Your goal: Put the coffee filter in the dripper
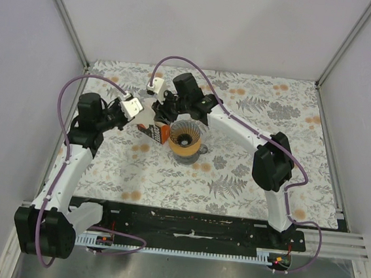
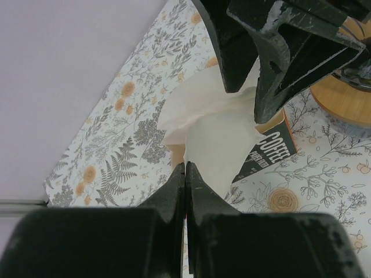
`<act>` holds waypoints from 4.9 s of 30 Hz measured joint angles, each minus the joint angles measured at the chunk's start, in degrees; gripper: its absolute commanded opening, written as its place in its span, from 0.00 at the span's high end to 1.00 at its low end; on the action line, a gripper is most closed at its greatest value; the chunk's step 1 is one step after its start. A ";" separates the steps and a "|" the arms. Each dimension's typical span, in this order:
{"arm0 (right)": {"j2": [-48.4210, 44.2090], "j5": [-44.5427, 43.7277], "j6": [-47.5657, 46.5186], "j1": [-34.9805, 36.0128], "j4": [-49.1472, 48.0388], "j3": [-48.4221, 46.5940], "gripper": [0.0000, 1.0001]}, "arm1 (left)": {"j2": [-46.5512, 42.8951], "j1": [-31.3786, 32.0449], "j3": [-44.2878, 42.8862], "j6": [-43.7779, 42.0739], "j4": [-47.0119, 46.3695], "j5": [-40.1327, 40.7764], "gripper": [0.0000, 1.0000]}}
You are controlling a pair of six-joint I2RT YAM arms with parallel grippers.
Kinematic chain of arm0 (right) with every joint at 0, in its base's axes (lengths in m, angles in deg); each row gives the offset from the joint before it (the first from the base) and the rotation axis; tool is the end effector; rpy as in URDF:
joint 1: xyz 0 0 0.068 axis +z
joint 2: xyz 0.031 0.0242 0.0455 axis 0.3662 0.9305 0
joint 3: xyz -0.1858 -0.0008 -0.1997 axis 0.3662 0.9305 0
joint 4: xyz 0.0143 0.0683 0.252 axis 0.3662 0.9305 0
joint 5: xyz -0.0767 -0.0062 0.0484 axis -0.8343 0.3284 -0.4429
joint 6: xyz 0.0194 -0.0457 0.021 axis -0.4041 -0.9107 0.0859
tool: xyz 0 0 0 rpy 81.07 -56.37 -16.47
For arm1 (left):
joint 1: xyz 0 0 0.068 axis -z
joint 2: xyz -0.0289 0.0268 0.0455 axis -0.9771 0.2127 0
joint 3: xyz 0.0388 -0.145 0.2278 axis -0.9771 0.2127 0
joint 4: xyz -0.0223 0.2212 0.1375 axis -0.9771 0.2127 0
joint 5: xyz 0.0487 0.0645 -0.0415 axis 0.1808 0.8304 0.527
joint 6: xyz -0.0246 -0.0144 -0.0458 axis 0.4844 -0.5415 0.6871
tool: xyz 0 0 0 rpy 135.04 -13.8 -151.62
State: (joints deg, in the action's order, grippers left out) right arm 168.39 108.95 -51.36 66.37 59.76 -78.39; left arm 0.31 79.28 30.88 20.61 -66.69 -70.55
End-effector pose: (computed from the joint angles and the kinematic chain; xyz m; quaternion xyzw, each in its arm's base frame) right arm 0.3365 0.3560 0.2969 -0.5527 0.6676 0.2780 0.4143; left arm 0.2345 -0.0264 0.3103 0.4655 0.6651 -0.0332 0.5830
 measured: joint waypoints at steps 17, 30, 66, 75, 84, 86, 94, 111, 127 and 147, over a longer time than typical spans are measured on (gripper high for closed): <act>-2.67 1.44 0.02 0.00 0.07 -0.04 0.46 | -1.97 0.00 -1.09 2.56 -4.63 2.47 0.98; -5.01 -3.39 6.38 -2.08 2.54 -2.49 0.08 | -2.14 0.00 -1.14 9.70 -12.20 7.02 0.98; 6.27 -2.43 5.40 -0.02 9.27 -11.52 1.00 | -2.36 0.00 -1.16 12.52 -14.86 7.50 0.98; 7.52 -2.73 2.14 0.55 9.49 -11.96 1.00 | -2.36 0.00 -1.16 12.52 -15.69 7.45 0.98; 11.56 -4.61 2.03 0.66 10.54 -11.98 1.00 | -2.36 0.00 -1.16 12.52 -15.74 7.43 0.98; 11.76 -4.90 2.19 0.66 10.80 -12.00 1.00 | -2.36 0.00 -1.16 12.52 -15.76 7.43 0.98; 11.76 -5.05 3.39 0.66 11.56 -13.11 0.64 | -2.36 0.00 -1.16 12.55 -16.20 7.41 0.98; 1.60 -4.79 3.80 0.63 10.60 -13.03 0.41 | -2.36 0.00 -1.14 13.07 -17.00 7.30 0.98; -23.17 2.67 0.26 -7.45 8.28 4.28 0.44 | -4.44 0.17 -1.16 21.86 -18.97 -13.64 0.98; -29.77 13.33 -3.80 -7.02 7.54 11.80 0.24 | -1.64 2.12 -2.67 44.06 -36.72 -27.71 0.98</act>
State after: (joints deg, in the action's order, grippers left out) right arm 138.62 122.28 -55.16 59.35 67.30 -66.58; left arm -1.33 81.40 28.22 64.67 -103.41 -98.26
